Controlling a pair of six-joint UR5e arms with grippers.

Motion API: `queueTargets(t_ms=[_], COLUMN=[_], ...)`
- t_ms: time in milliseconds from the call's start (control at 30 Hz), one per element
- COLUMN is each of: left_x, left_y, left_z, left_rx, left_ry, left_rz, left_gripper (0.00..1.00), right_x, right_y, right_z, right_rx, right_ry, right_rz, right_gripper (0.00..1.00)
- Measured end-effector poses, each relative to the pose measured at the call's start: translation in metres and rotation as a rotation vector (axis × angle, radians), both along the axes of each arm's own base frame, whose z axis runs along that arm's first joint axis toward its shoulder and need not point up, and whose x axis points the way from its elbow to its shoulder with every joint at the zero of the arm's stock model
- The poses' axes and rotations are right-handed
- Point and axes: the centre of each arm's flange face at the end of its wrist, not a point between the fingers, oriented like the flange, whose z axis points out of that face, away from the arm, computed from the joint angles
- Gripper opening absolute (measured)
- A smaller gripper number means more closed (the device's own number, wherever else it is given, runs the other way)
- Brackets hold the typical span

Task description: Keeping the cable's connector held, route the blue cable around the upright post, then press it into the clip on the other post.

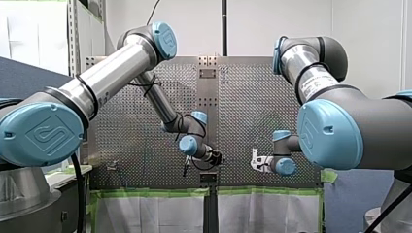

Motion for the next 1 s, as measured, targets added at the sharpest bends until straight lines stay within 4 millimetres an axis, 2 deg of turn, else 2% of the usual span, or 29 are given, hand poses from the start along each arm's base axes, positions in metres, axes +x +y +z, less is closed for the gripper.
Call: queueTargets(t_ms=[267,567,1000], left_x=[-0.001,-0.009,-0.021], left_y=[0.002,0.016,0.046], left_z=[0.007,0.037,0.084], left_rx=[-0.001,-0.061,-0.215], left_ry=[-0.013,-0.067,-0.138], left_rz=[0.014,0.109,0.280], left_gripper=[0.96,0.96,0.96], right_x=[0.000,-0.001,-0.002], right_y=[0.000,0.000,0.001], right_z=[0.000,-0.001,-0.001], right_rx=[0.000,0.002,0.007], right_ry=[0.000,0.002,0.004], right_rz=[-0.001,-0.002,-0.004], right_gripper=[0.00,0.00,0.00])
